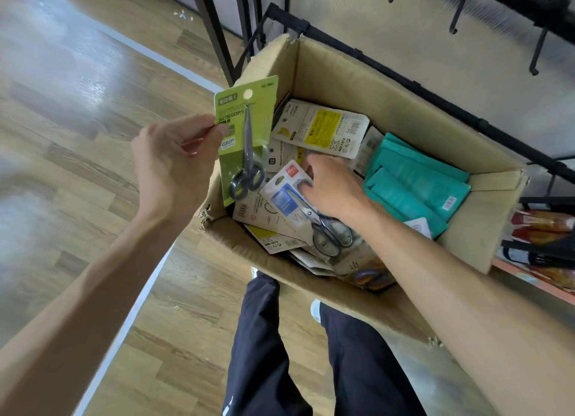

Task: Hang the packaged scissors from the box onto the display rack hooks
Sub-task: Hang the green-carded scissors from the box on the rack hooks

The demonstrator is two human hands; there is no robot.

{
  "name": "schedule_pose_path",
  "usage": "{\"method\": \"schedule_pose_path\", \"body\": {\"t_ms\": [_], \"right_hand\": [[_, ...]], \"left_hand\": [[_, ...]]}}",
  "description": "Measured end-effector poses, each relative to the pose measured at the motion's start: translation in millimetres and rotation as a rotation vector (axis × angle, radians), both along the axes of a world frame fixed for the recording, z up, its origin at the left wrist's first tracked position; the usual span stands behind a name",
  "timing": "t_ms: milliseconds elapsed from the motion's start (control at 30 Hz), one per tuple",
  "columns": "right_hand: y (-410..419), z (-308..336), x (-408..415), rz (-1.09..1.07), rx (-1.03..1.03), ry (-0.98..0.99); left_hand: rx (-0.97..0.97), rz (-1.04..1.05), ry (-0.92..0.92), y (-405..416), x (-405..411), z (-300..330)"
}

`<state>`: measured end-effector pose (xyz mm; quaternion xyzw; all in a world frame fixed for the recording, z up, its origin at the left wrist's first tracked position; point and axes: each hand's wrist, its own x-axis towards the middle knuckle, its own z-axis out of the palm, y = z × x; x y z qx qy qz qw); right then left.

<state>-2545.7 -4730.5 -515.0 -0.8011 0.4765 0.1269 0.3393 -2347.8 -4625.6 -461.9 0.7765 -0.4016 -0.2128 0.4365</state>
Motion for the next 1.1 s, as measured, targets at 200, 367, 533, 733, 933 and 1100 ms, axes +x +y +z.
{"method": "schedule_pose_path", "body": {"t_ms": [200,367,533,733,933,1100], "right_hand": [[8,-9,-12,-0.185,0.001,-0.071],[18,38,-48,-0.307,0.053,-0.113],[32,139,-75,-0.361,0.026,-0.388],[15,283,-110,-0.453,-0.120,-0.584],[18,383,-164,-0.414,-0.259,-0.682],[25,424,-209,-0.390,-0.319,-0.791]], "left_hand": [[0.021,-0.008,0.006,11,-1,5],[0.045,-0.007,-0.026,20,-10,33],[0.049,0.039,-0.025,35,-31,93],[-0.052,0.014,-0.008,19,-53,204],[-0.198,-0.234,-0.068,2,-85,289],[-0.323,-0.347,-0.121,-4,-108,332]]}}
